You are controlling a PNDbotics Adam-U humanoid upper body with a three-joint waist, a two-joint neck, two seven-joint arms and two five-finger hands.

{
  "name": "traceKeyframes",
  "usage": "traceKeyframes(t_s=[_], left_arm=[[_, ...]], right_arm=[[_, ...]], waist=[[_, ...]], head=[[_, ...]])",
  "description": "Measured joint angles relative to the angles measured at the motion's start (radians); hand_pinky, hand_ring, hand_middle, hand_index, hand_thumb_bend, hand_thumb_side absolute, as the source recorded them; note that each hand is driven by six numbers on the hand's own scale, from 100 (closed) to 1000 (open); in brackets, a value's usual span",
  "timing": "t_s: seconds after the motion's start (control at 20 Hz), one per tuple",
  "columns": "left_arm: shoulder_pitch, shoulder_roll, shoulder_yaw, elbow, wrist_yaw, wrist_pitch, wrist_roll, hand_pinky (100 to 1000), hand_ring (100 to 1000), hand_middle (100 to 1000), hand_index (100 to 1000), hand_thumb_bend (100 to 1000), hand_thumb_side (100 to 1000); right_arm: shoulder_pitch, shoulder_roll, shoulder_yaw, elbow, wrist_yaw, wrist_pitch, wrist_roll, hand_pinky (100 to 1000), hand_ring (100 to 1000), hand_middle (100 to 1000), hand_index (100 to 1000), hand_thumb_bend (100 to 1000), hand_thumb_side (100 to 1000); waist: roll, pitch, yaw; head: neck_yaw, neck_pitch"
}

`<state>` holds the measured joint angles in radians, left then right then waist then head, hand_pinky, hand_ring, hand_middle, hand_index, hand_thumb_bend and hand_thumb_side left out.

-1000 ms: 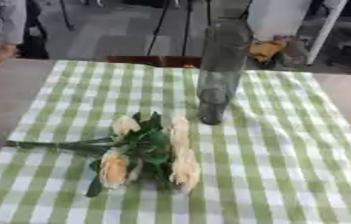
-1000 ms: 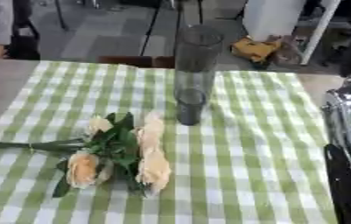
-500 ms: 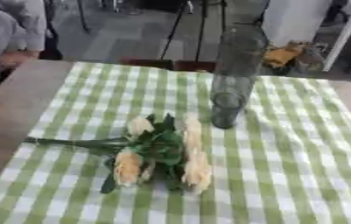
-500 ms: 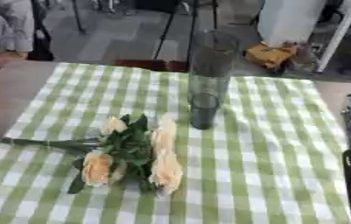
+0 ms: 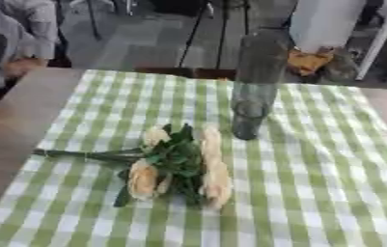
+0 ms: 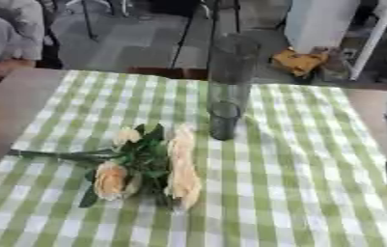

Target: Arrange flowers into the vase.

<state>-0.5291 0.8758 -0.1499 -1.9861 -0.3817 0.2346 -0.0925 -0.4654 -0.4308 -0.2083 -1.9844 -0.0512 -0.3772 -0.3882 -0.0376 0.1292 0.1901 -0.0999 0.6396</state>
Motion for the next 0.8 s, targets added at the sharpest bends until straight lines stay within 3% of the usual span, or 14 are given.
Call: traceKeyframes(t_s=[0.15, 0.4, 0.6, 0.8], left_arm=[[-0.047, 0.029, -0.031, 0.000, -0.019, 0.042, -0.145, 681, 851, 838, 1000, 378, 718], [-0.117, 0.039, -0.075, 0.007, -0.056, 0.100, -0.313, 653, 829, 808, 981, 409, 672], [-0.180, 0.039, -0.127, 0.046, -0.086, 0.113, -0.436, 671, 839, 817, 1000, 427, 581], [-0.231, 0.037, -0.181, 0.086, -0.123, 0.108, -0.556, 683, 848, 844, 1000, 450, 565]], right_arm=[[0.000, -0.004, 0.003, 0.000, 0.000, 0.003, -0.001, 746, 843, 851, 859, 100, 1000], [0.000, -0.006, 0.006, 0.000, 0.000, 0.010, 0.002, 747, 842, 851, 859, 100, 1000], [-0.001, -0.007, 0.011, 0.000, -0.001, 0.013, 0.005, 748, 840, 851, 859, 100, 1000], [-0.001, -0.009, 0.013, 0.000, -0.003, 0.016, 0.007, 748, 839, 850, 859, 100, 1000]], waist=[[0.001, 0.000, -0.005], [0.005, 0.000, -0.011], [0.011, 0.000, -0.012], [0.018, 0.001, -0.015]], head=[[0.005, 0.008], [0.023, 0.010], [0.038, 0.009], [0.041, 0.004]])
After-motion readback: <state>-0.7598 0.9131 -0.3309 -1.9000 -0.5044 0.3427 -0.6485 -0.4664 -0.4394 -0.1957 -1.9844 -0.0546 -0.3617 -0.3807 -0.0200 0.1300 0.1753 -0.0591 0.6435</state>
